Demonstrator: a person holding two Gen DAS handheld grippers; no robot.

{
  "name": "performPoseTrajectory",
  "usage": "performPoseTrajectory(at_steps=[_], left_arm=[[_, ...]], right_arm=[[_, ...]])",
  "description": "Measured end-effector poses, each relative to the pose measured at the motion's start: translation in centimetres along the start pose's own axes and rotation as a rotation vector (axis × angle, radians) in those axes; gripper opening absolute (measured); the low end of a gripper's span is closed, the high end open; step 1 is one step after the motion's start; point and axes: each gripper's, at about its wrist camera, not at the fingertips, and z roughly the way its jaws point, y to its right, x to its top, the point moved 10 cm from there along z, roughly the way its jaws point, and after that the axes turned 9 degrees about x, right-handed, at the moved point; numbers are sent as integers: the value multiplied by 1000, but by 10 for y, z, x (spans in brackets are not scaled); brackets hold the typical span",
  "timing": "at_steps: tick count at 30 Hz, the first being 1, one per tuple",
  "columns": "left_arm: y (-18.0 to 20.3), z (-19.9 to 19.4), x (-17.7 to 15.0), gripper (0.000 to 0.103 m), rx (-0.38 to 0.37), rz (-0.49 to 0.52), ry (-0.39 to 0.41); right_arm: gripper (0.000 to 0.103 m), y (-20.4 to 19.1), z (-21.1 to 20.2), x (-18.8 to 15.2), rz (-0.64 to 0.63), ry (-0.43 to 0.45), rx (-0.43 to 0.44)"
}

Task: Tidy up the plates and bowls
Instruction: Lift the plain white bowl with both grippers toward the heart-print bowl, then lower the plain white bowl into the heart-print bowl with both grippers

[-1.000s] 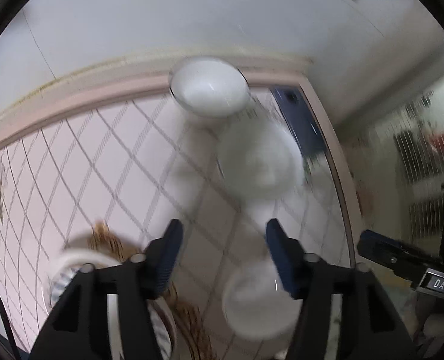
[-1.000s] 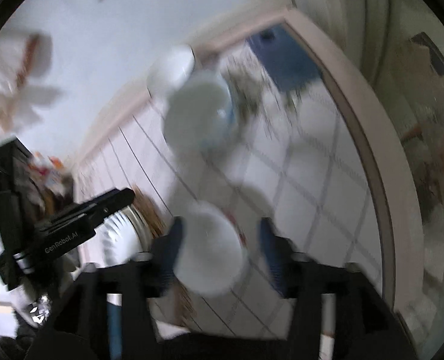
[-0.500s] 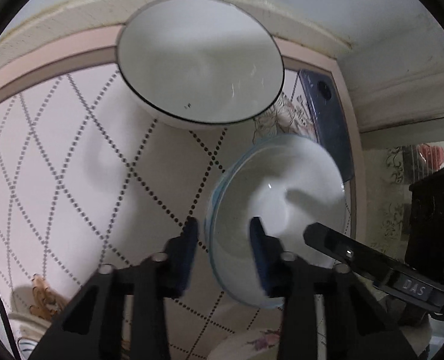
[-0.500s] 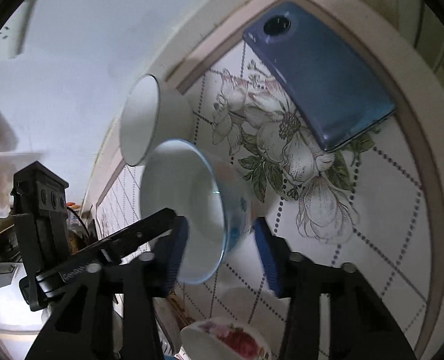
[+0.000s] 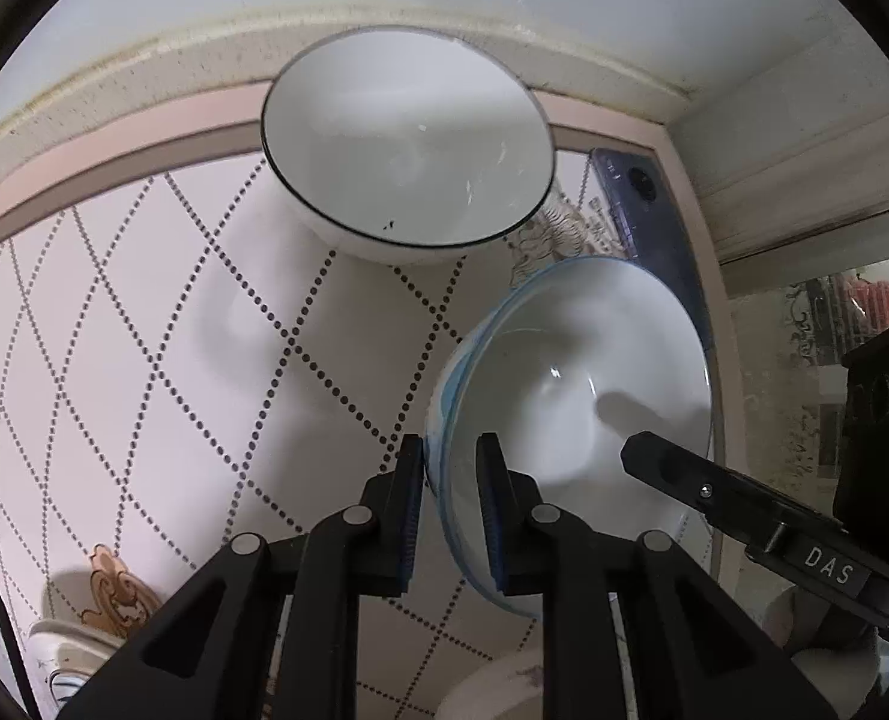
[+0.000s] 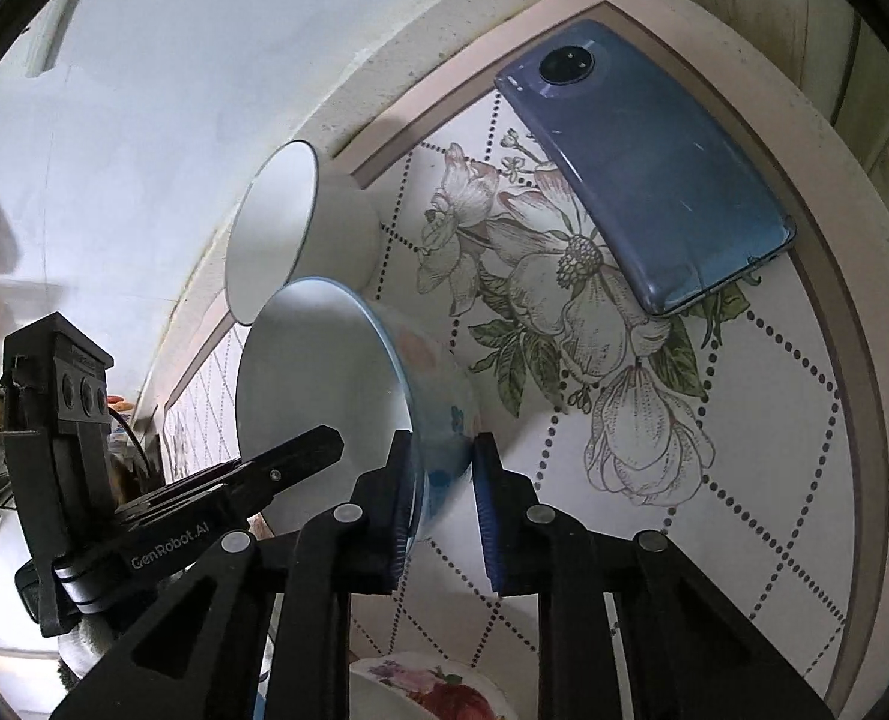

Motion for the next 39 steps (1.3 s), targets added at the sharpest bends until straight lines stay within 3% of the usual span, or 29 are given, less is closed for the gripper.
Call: performPoseTrajectory(at_steps=[8,19,29,39], left_arm=[[11,-55,-15,16,-3,56,70],[24,-112,-82,16,-31,120,125],[32,-93,-131,16,-20,147,72],[23,-60,-159,16,60,178,19]], right_arm=[[20,-28,-38,-16,-33,40,11],[20,-62,-99,-74,-96,95,6],[20,-50,-114,-145,-83,80,-11],[20,-20,-89,-180,-58,17,-52]])
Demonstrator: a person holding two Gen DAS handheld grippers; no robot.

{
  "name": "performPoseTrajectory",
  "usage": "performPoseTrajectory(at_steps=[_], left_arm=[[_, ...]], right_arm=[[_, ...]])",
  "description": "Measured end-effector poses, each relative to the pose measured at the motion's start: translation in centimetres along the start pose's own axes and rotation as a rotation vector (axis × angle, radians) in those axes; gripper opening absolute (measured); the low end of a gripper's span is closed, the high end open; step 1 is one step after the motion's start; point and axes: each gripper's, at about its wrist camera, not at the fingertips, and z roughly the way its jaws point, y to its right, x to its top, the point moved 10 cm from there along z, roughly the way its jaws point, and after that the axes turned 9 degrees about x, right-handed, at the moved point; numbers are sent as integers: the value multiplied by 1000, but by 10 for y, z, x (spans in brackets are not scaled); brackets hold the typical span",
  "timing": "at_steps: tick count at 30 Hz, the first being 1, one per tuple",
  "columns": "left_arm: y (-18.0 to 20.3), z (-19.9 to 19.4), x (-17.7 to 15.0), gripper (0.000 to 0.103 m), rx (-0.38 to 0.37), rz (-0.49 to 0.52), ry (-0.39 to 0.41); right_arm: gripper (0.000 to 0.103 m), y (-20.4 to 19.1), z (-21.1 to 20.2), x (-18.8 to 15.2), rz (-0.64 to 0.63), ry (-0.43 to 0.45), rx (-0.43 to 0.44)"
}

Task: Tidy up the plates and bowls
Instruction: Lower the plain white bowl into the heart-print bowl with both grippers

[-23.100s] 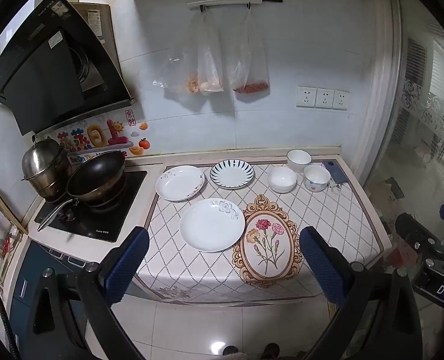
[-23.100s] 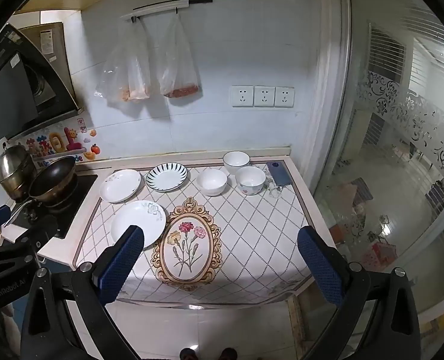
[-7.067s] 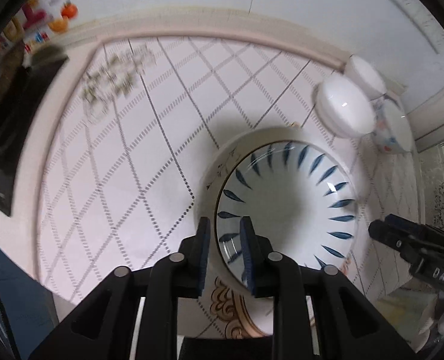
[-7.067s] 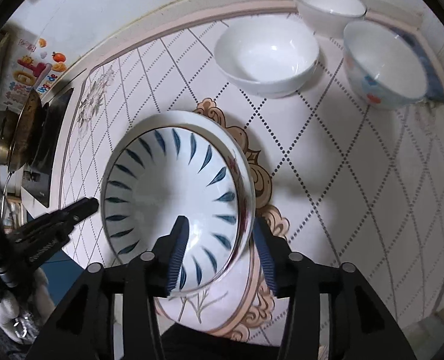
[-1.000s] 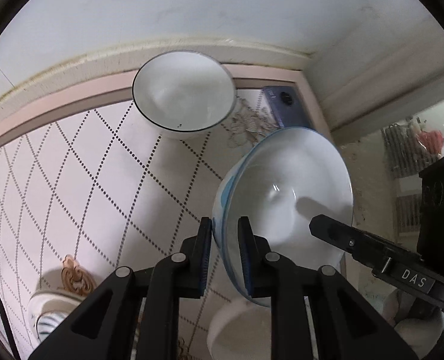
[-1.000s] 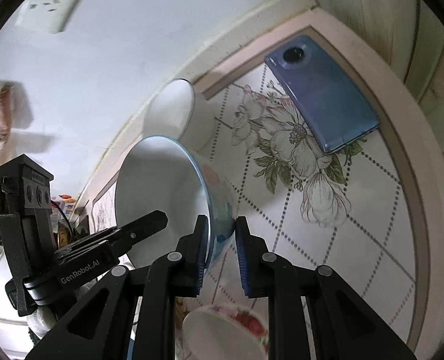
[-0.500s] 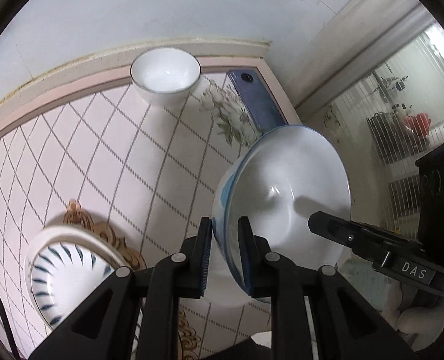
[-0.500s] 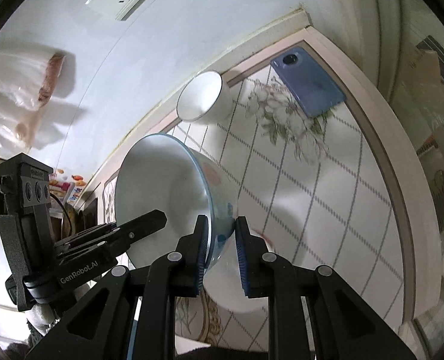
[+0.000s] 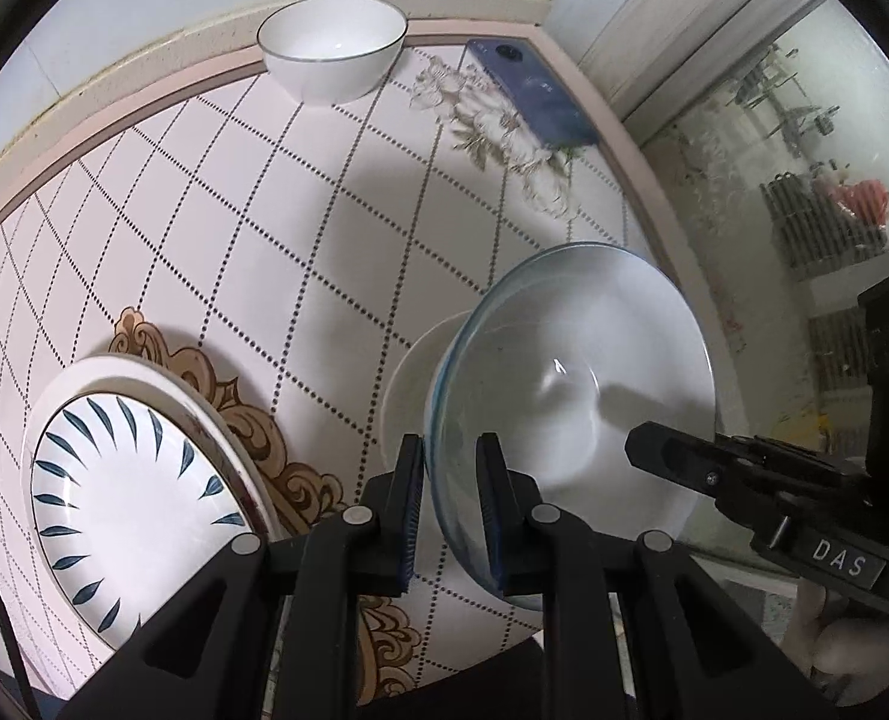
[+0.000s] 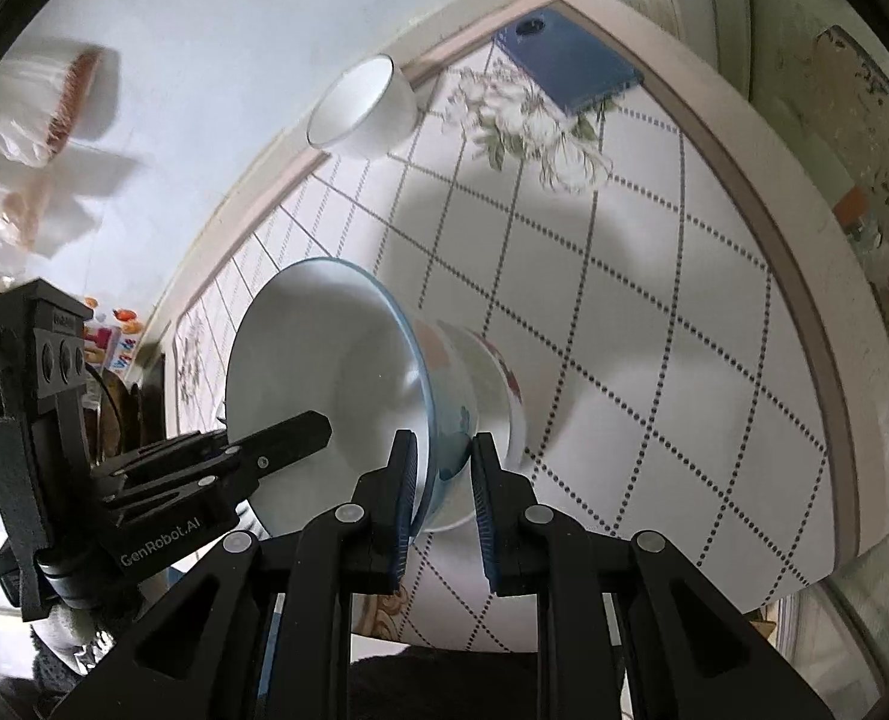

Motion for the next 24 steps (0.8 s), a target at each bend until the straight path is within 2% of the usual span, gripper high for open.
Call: performPoseTrajectory(at_steps=[7,24], left_arm=[[-10,16,-11,16,62,16,-37],[-7,26,-6,16,148,67,-34]], right_arm=[[20,3,22,-7,-2,-37,-12],[20,10,38,-6,-12,-76,-68]])
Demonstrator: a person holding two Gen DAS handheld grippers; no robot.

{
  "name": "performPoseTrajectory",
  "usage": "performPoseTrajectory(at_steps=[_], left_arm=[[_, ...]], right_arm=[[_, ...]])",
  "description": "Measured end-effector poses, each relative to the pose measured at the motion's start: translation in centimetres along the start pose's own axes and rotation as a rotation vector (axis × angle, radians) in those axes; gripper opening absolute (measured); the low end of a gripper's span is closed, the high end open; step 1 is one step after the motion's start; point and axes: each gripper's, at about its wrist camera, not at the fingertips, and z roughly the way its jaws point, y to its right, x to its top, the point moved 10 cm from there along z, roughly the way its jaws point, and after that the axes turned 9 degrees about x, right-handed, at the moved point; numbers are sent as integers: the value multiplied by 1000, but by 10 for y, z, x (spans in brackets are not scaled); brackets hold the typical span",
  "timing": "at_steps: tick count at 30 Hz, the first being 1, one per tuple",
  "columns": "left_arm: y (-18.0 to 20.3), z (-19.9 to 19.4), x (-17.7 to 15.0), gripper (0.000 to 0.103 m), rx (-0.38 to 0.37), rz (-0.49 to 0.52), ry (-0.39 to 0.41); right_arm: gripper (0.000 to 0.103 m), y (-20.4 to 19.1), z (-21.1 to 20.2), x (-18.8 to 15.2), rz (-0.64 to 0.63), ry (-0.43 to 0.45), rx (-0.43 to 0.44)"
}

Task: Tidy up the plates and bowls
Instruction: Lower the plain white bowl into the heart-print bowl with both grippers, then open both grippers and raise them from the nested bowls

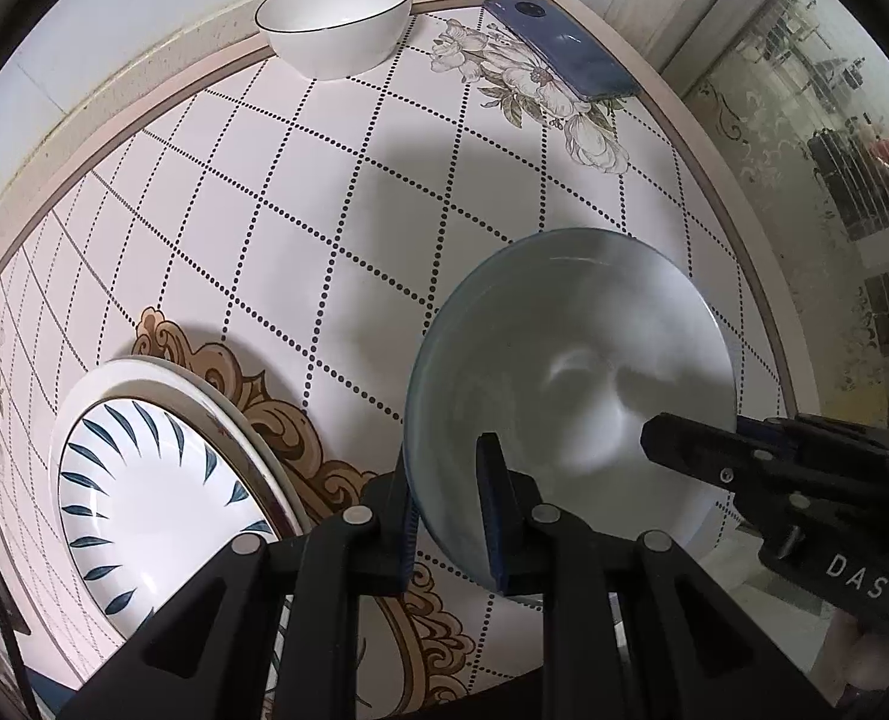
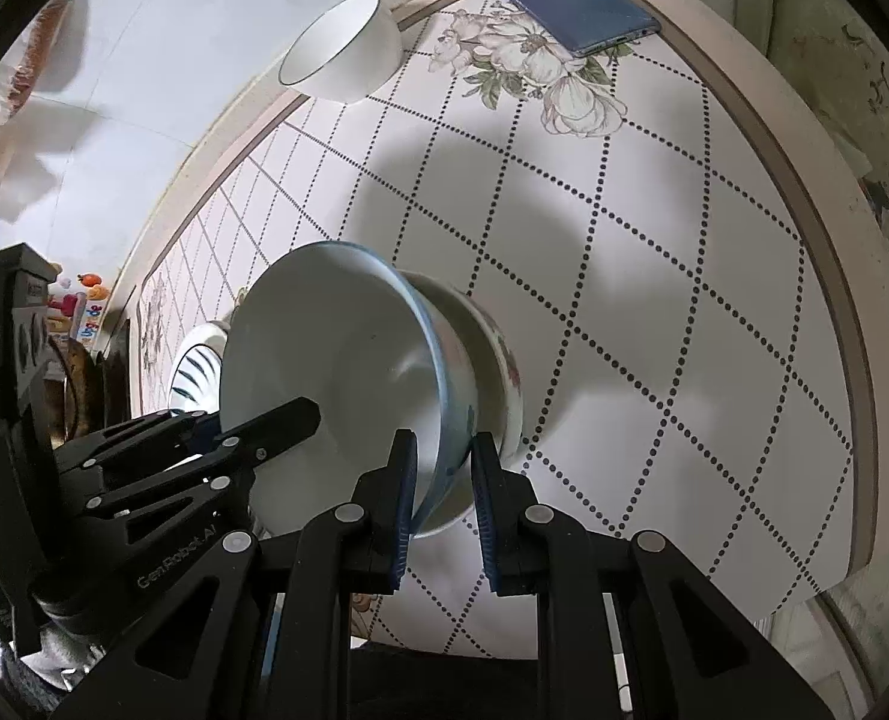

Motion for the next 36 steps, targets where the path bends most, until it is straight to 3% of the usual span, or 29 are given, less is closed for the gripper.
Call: performPoseTrajectory(at_steps=[6,10,15,18,22,23,25,26,31,36], left_arm=[[1,7,-5,16,22,12,-19],[0,10,-9,16,12,7,-32],[2,6,-10,16,8,13,-27],[-4,-8,-9,16,-17,1,-15],[-30,-43,16,21,-64,-81,44],[-37,-48,24,30,-80,-108,52],[-58,-56,56,35,-143,-191,72],[-65,-55,72,35,-166,-217,73],[-106,-25,148,35,-260,-373,59],[-128,24,199,35,-292,-433,17]], right_arm=[[21,0,1,1,-3,-15,-12],[29,-5,-1,1,-27,-37,-56],[30,-8,-4,-3,-51,-69,-79],[30,-7,-10,-6,-59,-98,-100],[34,-12,-36,7,-45,-77,-69],[37,-14,-43,14,-40,-60,-57],[57,-22,-58,38,-30,-24,-19],[61,-26,-62,52,-23,-2,4],[62,-43,-54,149,-5,103,91],[62,-50,-3,227,33,113,160]])
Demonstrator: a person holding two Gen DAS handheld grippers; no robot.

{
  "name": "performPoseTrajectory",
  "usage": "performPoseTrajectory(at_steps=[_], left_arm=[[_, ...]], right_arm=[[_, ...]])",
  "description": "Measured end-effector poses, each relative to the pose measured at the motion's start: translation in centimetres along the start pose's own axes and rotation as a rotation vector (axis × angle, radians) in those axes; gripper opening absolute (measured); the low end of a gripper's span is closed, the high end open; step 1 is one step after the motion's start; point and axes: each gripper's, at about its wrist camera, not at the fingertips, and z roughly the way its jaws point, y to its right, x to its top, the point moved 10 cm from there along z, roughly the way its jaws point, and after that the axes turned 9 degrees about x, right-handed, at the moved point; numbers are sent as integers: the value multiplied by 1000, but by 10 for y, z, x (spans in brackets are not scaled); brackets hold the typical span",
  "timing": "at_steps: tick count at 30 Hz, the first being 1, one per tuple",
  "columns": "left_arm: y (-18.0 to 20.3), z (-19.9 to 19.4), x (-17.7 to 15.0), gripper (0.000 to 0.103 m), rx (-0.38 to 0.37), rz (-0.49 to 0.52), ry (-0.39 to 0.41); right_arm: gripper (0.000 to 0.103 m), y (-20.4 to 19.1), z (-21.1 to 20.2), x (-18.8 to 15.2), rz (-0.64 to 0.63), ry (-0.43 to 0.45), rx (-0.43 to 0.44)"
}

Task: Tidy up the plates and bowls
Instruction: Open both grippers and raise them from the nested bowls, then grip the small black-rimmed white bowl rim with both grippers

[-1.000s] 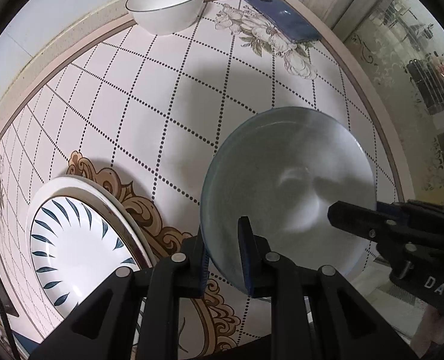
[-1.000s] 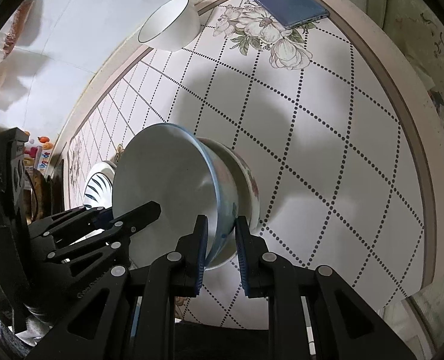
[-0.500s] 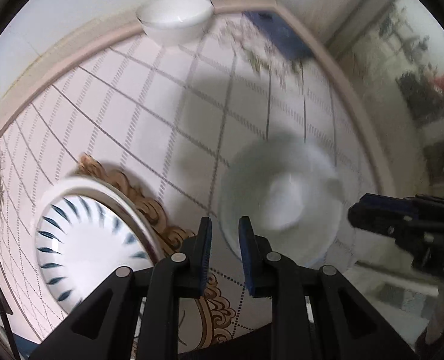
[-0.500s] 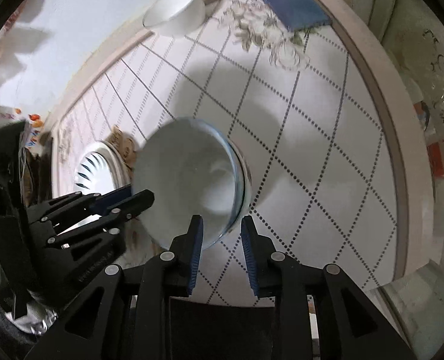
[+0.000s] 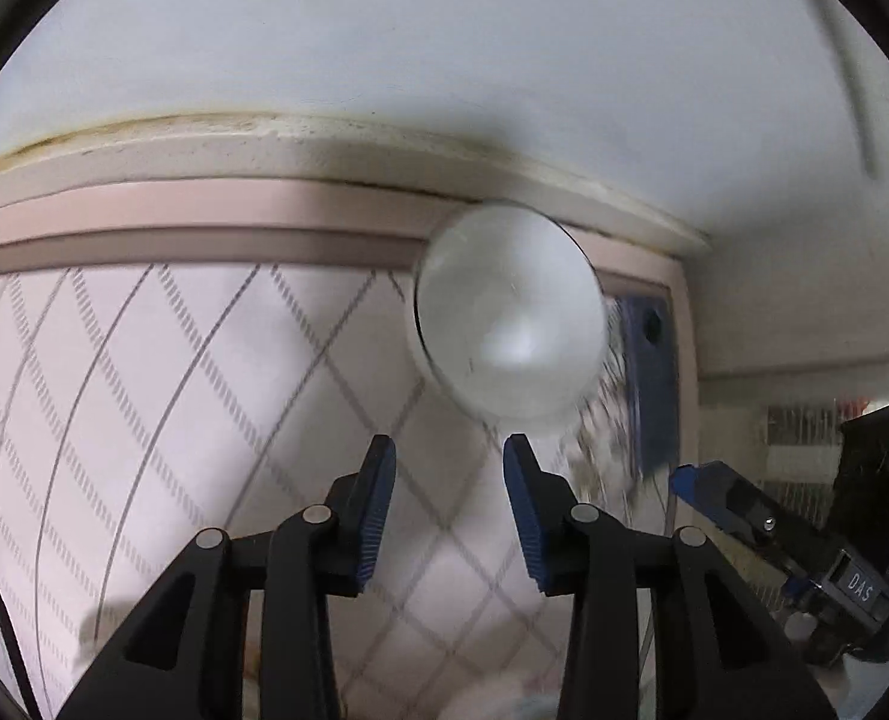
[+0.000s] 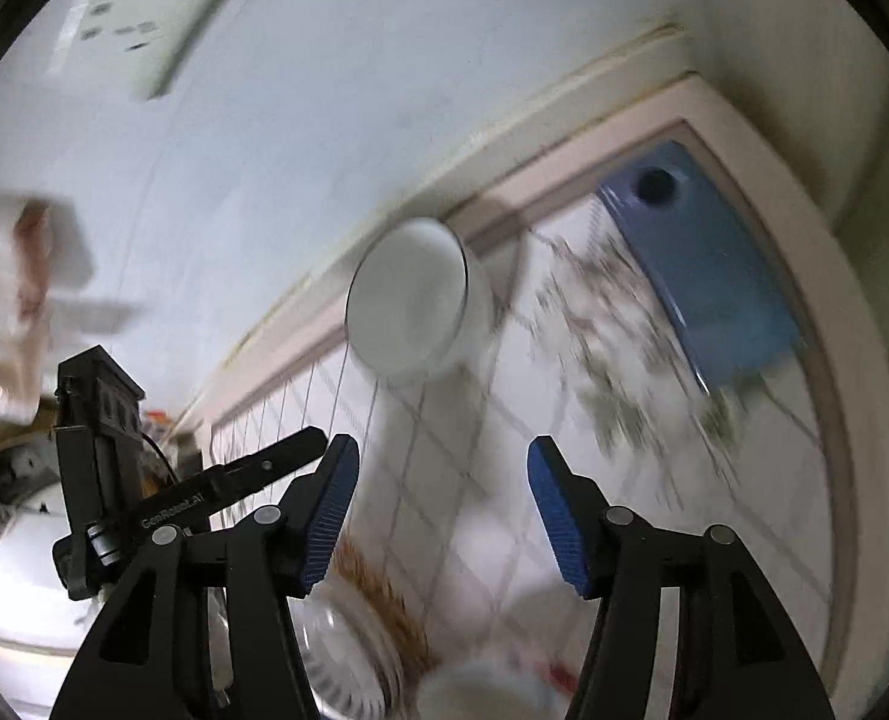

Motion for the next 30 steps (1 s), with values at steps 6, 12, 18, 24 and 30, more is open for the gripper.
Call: performPoseTrajectory(at_steps=[6,12,18,24,30], left_arm=[[-3,41,29,35,-23,-31,-45],[4,52,38,22,2,13,-25],[13,45,37,20,66,78,28],[20,35,29,20,62,104,37],[21,7,17,20,49,140,57]], right_arm=[[61,23,58,45,92,-24,49],[30,32,94,66,103,-66,87],[20,30,100,71,44,-61,7],[20,14,96,58,8,-49,-18],[20,1,75,43,-30,-33,-42]])
